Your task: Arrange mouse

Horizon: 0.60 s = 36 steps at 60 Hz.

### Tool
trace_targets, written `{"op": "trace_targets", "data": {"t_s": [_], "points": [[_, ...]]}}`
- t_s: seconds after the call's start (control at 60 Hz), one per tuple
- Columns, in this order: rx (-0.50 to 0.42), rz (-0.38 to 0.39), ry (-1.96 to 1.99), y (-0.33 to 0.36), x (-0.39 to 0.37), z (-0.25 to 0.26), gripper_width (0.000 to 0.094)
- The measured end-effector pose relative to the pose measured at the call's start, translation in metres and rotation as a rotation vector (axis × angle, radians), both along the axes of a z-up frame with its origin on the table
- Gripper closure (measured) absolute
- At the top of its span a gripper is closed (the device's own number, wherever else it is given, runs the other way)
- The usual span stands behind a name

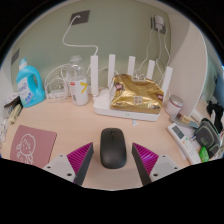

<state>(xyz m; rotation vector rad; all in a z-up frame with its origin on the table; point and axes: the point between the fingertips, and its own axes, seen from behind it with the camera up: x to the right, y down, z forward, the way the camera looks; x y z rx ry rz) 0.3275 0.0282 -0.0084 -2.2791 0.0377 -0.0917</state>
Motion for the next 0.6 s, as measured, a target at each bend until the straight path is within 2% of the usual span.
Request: {"op": "trace_targets", "data": {"t_s": [0.1,0.133,0.167,0.3,0.433,0.517,0.6], "points": [[0.005,0.001,0.034,0.012,-0.001,-0.007,0.0271],[0.008,0.003,0.036,0.016,0.003,-0.008,0.0339],[0.012,0.007,0.024,0.014,-0.001,-0.006,0.0448],[0.013,0.024,0.002,0.014,-0.001,-0.006,0.0514],[0.009,-0.021,0.008,0.010,0.000,0.006,0.0568],[0.054,-0.059,-0.053,0.005,0.004,0.043,0.0578],[0.138,-0.113,-0.069,-0.002,-0.004,0.103,0.0576]]}}
